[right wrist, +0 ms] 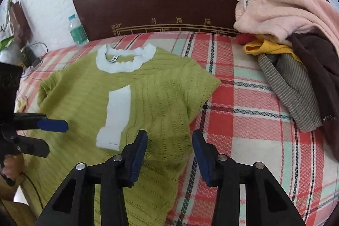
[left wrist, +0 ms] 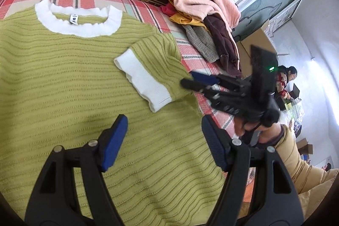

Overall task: Fold clothes
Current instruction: 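Grasp the white cuff with the right gripper and fold the sleeve onto the body, then grasp the other sleeve with the left gripper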

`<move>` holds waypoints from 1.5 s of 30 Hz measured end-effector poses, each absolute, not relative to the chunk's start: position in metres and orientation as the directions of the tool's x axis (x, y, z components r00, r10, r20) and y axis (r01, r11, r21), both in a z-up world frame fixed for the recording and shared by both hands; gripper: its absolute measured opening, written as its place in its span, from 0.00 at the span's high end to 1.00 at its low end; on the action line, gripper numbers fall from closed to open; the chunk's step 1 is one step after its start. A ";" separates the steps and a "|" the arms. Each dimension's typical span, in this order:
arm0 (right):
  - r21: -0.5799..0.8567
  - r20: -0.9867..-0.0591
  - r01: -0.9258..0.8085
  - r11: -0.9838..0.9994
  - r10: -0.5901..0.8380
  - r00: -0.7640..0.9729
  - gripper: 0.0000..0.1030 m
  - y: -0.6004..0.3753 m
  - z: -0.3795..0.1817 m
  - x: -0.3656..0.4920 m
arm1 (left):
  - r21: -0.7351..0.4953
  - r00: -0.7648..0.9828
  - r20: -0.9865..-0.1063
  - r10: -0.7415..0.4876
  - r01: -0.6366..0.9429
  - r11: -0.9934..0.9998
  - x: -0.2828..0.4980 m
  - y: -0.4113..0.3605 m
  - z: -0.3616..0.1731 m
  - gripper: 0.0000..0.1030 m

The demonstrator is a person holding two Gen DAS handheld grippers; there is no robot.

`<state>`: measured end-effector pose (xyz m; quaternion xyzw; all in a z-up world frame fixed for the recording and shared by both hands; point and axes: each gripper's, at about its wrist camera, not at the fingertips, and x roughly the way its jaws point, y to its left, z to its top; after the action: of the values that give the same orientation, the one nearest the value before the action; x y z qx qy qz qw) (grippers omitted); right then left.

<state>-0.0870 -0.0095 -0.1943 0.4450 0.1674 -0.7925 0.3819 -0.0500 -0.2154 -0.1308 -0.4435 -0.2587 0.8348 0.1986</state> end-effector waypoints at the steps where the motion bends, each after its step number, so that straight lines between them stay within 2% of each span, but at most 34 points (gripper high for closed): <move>1: 0.048 -0.841 0.759 -0.649 -0.436 -0.320 0.62 -0.013 -0.196 -0.084 | -0.608 -0.537 -0.635 0.555 -0.097 -0.788 -0.045 -0.218 -0.128 0.29; 3: -0.005 -0.855 0.766 -0.643 -0.395 -0.337 0.61 -0.018 -0.199 -0.079 | -0.599 -0.569 -0.630 0.529 -0.077 -0.797 -0.027 -0.230 -0.121 0.29; 7: 0.063 -0.805 0.789 -0.611 -0.499 -0.322 0.59 -0.015 -0.165 -0.066 | -0.585 -0.666 -0.613 0.426 0.019 -0.811 0.025 -0.279 -0.104 0.29; 10: 0.103 -0.769 0.853 -0.512 -0.585 -0.258 0.52 -0.033 -0.142 -0.045 | -0.537 -0.722 -0.632 0.282 0.145 -0.831 0.059 -0.327 -0.098 0.27; 14: 0.141 -0.750 0.918 -0.370 -0.646 -0.145 0.49 -0.079 -0.135 -0.012 | -0.450 -0.689 -0.707 0.160 0.262 -0.854 0.070 -0.374 -0.110 0.27; 15: 0.154 -0.754 0.923 -0.352 -0.646 -0.121 0.46 -0.089 -0.139 -0.004 | -0.417 -0.671 -0.728 0.140 0.271 -0.868 0.067 -0.379 -0.115 0.27; 22: 0.226 -0.792 0.939 -0.259 -0.610 0.022 0.46 -0.144 -0.173 0.041 | -0.228 -0.555 -0.826 0.100 0.166 -0.959 0.025 -0.375 -0.145 0.27; 23: 0.233 -0.795 0.939 -0.253 -0.605 0.034 0.46 -0.146 -0.176 0.047 | -0.223 -0.541 -0.834 0.106 0.154 -0.963 0.019 -0.377 -0.150 0.34; 24: 0.240 -0.798 0.939 -0.248 -0.601 0.045 0.46 -0.149 -0.179 0.053 | -0.218 -0.522 -0.846 0.112 0.146 -0.965 0.014 -0.379 -0.154 0.53; 25: 0.242 -0.800 0.939 -0.246 -0.598 0.049 0.46 -0.151 -0.181 0.056 | -0.211 -0.495 -0.861 0.114 0.143 -0.967 0.009 -0.381 -0.159 0.66; 26: 0.244 -0.802 0.938 -0.245 -0.595 0.053 0.46 -0.153 -0.183 0.058 | -0.207 -0.473 -0.873 0.118 0.139 -0.969 0.004 -0.384 -0.163 0.84; 29: 0.255 -0.803 0.935 -0.246 -0.593 0.063 0.46 -0.155 -0.185 0.061 | -0.275 -0.461 -0.865 0.199 0.104 -0.956 0.004 -0.391 -0.150 0.92; 35: 0.268 -0.769 0.937 -0.223 -0.636 0.069 0.46 -0.164 -0.178 0.064 | -0.507 -0.495 -0.754 0.431 0.021 -0.862 0.020 -0.411 -0.073 0.92; 40: 0.294 -0.726 0.936 -0.192 -0.682 0.088 0.46 -0.189 -0.175 0.072 | -0.579 -0.497 -0.738 0.456 0.120 -0.807 0.022 -0.433 -0.089 0.92; 45: 0.293 -0.724 0.946 -0.142 -0.679 0.122 0.46 -0.216 -0.179 0.094 | -0.641 -0.502 -0.720 0.479 0.216 -0.737 0.025 -0.454 -0.104 0.91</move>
<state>0.0938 -0.2160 -0.1792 0.3999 0.1666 -0.6412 0.6335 0.0246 -0.4544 -0.1045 -0.4919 -0.3533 0.7914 0.0829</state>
